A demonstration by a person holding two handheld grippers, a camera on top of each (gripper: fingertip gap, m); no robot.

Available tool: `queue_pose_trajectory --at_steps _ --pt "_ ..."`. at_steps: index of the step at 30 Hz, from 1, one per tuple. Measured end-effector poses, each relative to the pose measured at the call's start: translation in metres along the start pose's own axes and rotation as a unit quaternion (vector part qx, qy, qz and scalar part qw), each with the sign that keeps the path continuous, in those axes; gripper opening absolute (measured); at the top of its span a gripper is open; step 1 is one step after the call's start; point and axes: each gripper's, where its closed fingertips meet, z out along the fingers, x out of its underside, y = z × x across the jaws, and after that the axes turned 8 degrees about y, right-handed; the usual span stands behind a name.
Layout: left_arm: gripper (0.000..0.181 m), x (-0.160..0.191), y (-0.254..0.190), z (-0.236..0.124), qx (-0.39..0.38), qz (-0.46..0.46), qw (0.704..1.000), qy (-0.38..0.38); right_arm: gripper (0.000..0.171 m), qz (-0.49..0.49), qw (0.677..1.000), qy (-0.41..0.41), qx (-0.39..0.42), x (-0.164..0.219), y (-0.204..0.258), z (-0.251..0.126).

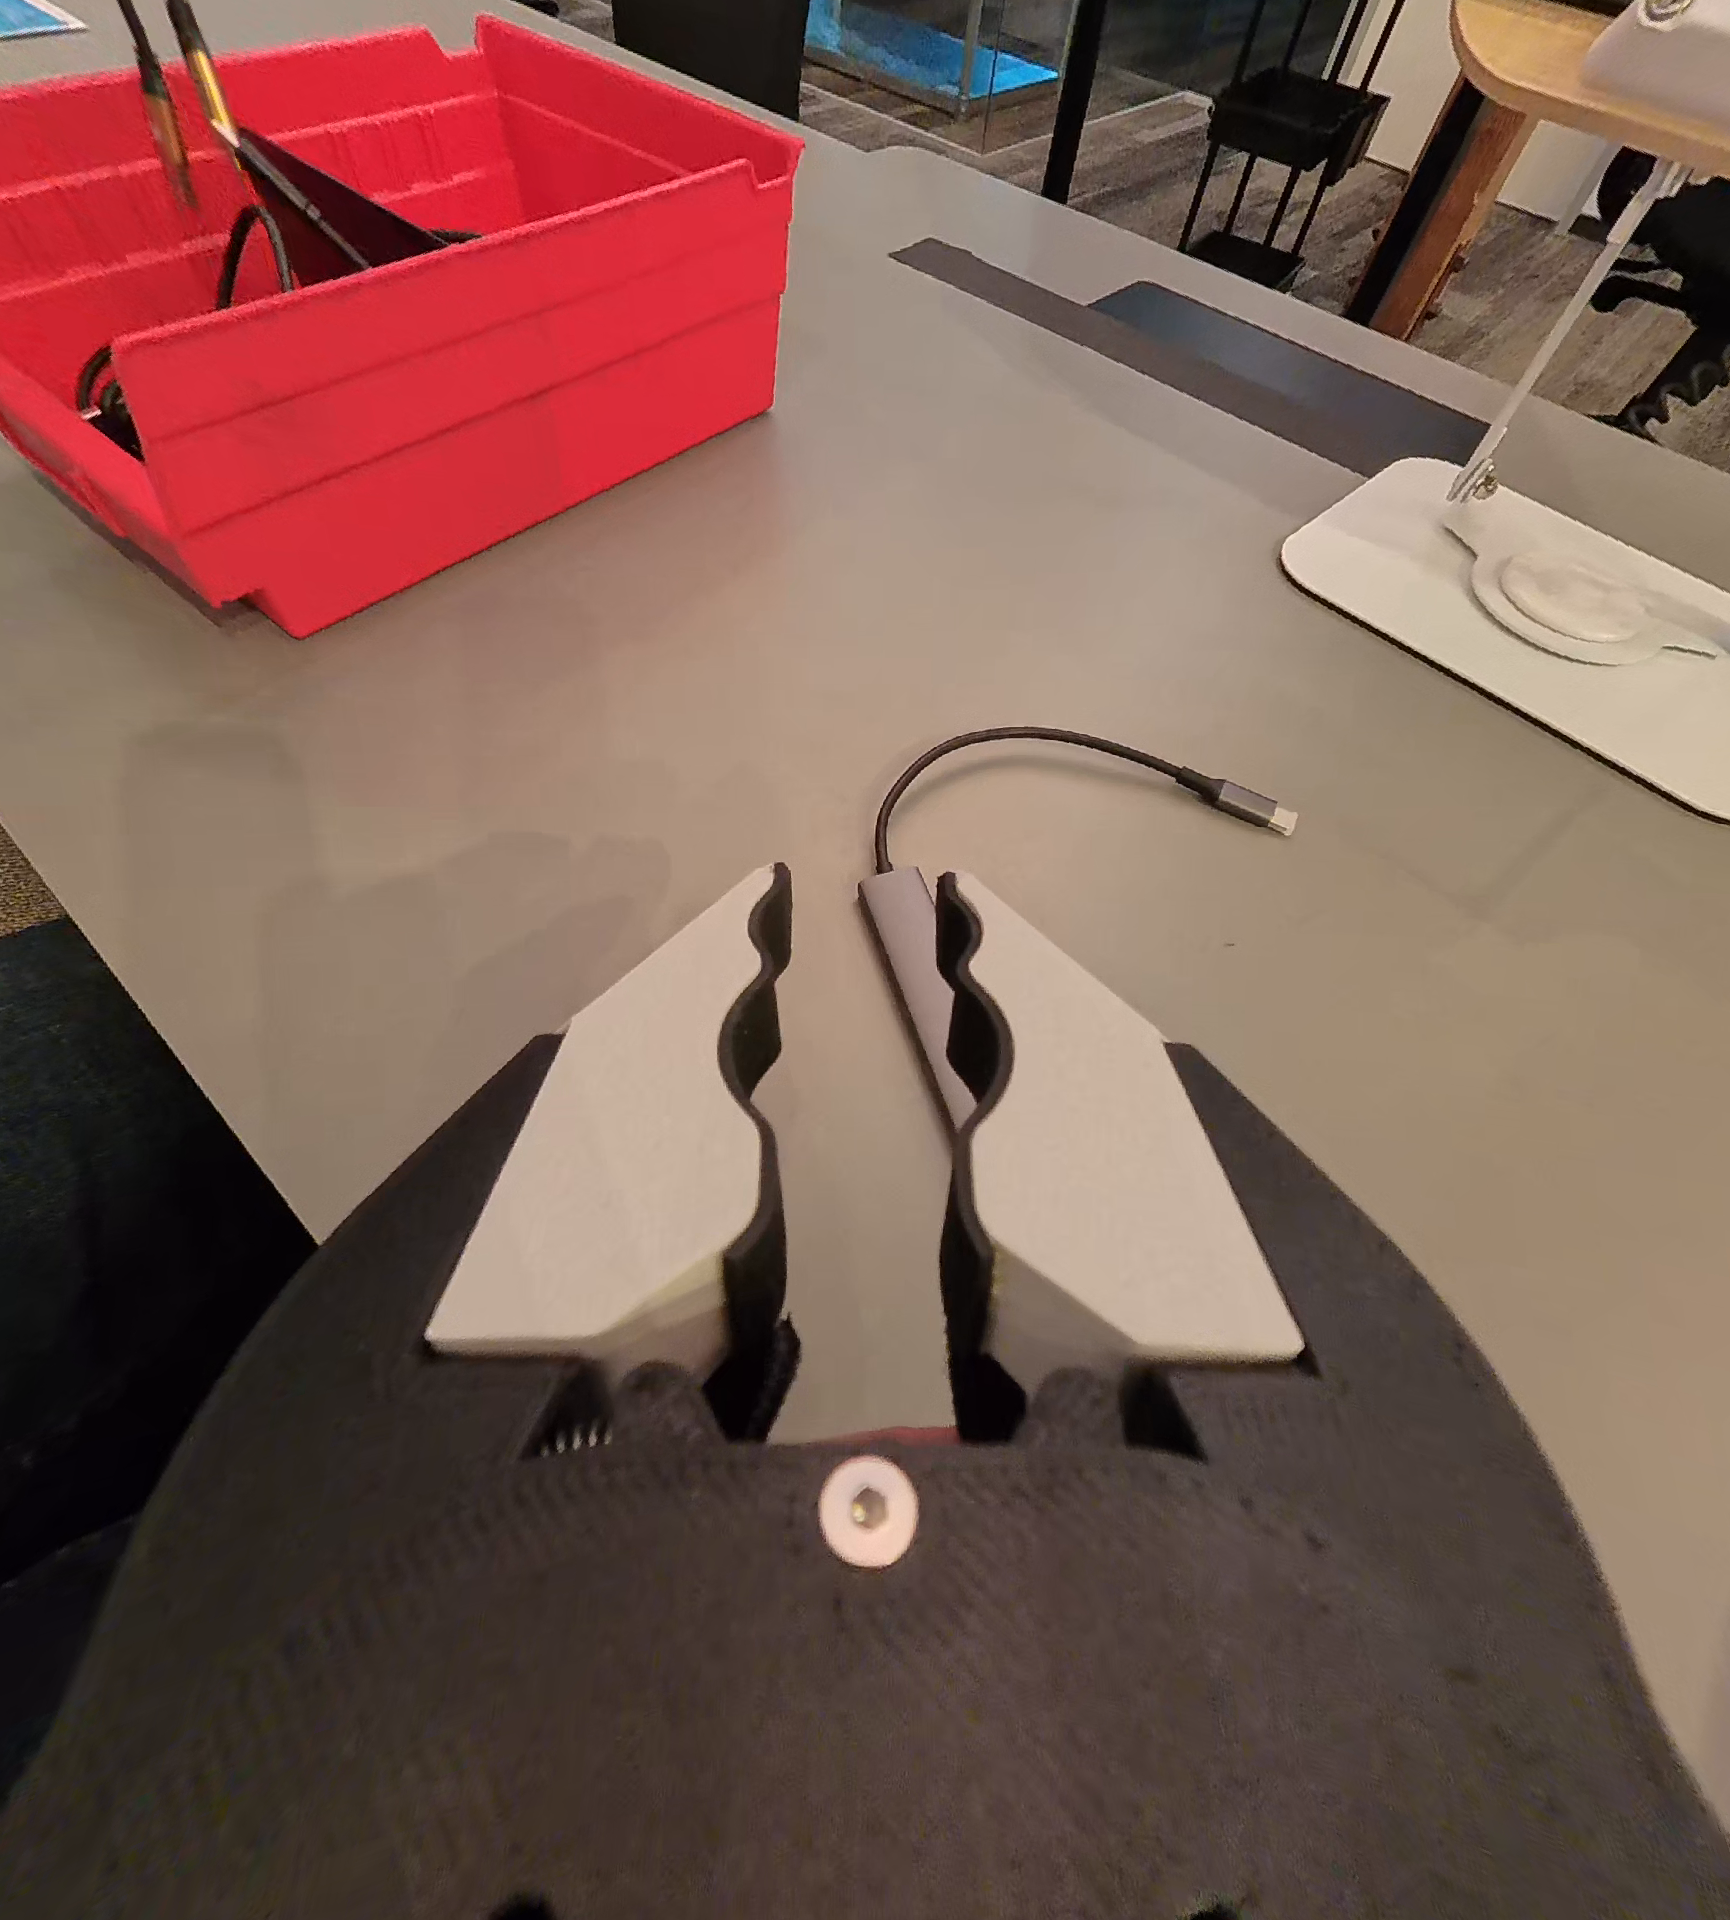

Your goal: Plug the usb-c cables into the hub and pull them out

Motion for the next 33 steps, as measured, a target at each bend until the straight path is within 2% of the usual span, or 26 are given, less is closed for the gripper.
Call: queue_pose_trajectory --at_steps 8,11,14,17,21,26,30,33 --pt "0.003 -0.013 0.05 -0.011 -0.061 -0.02 0.998 0.004 0.026 0.002 1.0 -0.006 0.007 -0.002 -0.004 -0.003" --pt "0.003 -0.025 0.068 -0.023 -0.072 -0.06 0.996 -0.008 0.026 0.002 1.0 -0.009 0.013 -0.003 -0.007 -0.004" --pt "0.003 -0.045 0.082 -0.041 -0.076 -0.085 0.993 -0.025 0.027 0.01 1.0 -0.012 0.02 -0.004 -0.013 -0.007" --pt "0.004 -0.08 0.075 -0.061 -0.039 -0.094 0.994 -0.048 0.027 0.016 1.0 -0.011 0.024 -0.002 -0.02 -0.008" --pt "0.004 -0.139 0.036 -0.083 0.035 -0.061 0.994 -0.078 0.028 0.021 0.999 -0.006 0.033 0.002 -0.03 -0.009" --pt "0.004 -0.201 -0.049 -0.1 0.17 -0.014 0.98 -0.099 0.028 0.035 0.998 -0.002 0.047 0.01 -0.048 -0.014" --pt "0.004 -0.224 -0.114 -0.093 0.242 0.036 0.967 -0.077 0.029 0.046 0.998 0.013 0.044 0.021 -0.057 -0.012" --pt "0.004 -0.226 -0.164 -0.083 0.314 0.066 0.946 -0.039 0.031 0.049 0.998 0.029 0.034 0.03 -0.058 -0.009"
